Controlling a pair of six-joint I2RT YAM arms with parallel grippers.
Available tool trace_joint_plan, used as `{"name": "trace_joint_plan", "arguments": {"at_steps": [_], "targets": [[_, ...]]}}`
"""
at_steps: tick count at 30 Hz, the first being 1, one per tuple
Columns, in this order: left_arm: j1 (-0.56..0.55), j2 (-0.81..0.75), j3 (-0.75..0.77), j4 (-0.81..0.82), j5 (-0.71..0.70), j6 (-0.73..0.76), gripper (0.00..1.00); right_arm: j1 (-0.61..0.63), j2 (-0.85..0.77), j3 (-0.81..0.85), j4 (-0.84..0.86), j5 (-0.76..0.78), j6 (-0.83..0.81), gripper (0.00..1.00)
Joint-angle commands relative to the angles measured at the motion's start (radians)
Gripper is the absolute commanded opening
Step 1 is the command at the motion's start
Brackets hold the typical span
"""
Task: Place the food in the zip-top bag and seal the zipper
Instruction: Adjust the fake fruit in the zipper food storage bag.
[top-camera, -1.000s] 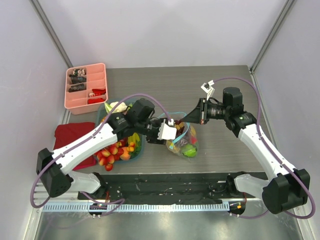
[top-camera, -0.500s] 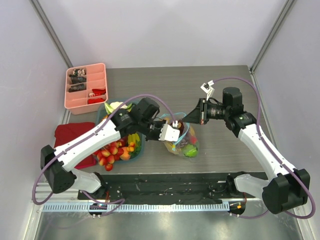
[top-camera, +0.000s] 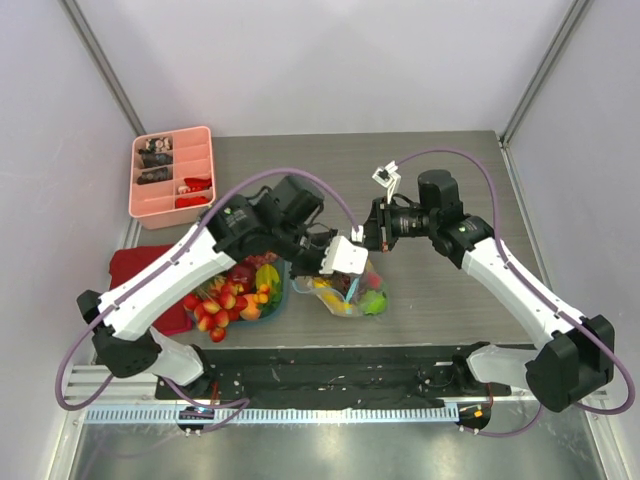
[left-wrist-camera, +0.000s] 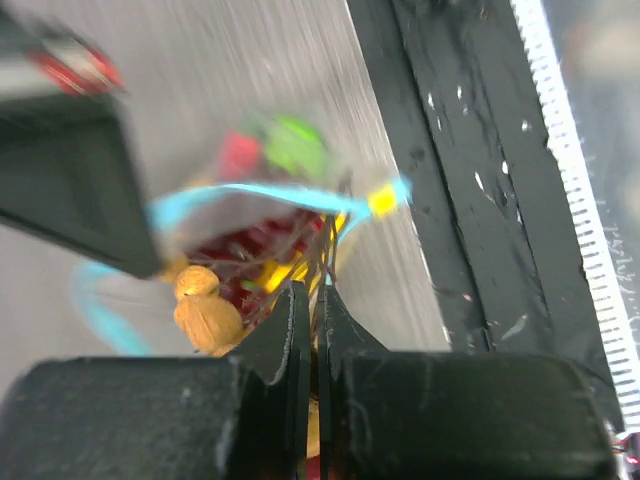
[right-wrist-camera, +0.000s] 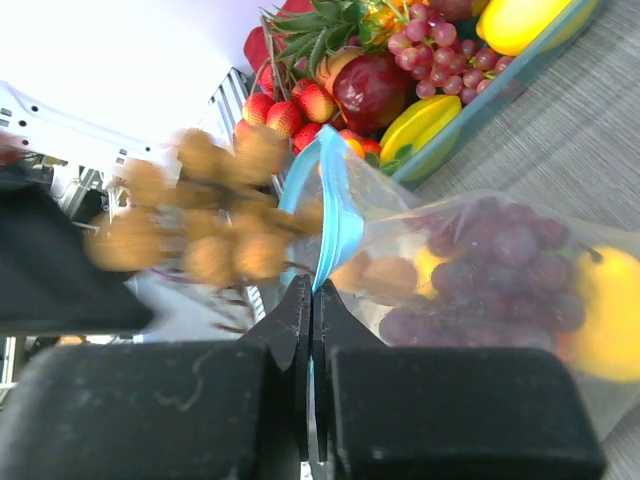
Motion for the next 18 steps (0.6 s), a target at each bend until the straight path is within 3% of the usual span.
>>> {"name": "trace_joint_plan", "arguments": {"at_steps": [1, 6, 11, 18], "targets": [[0.001, -0.066, -0.179, 0.089, -0.089, -0.067, 0.00, -0.002, -0.006, 0.035, 0.024, -0.005, -0.043, 0.01], [0.001, -0.113, -0.318, 0.353, -0.193, -0.202, 0.00, -0.002, -0.016, 0.015, 0.015, -0.013, -0.063, 0.01], [0.013, -0.101, -0.361, 0.535, -0.151, -0.228, 0.00, -0.001, -0.007, 0.012, 0.014, -0.021, -0.083, 0.01], [0.057, -0.009, -0.344, 0.555, -0.048, -0.184, 0.00, -0.017, -0.029, 0.007, -0.011, -0.047, -0.115, 0.01]]}}
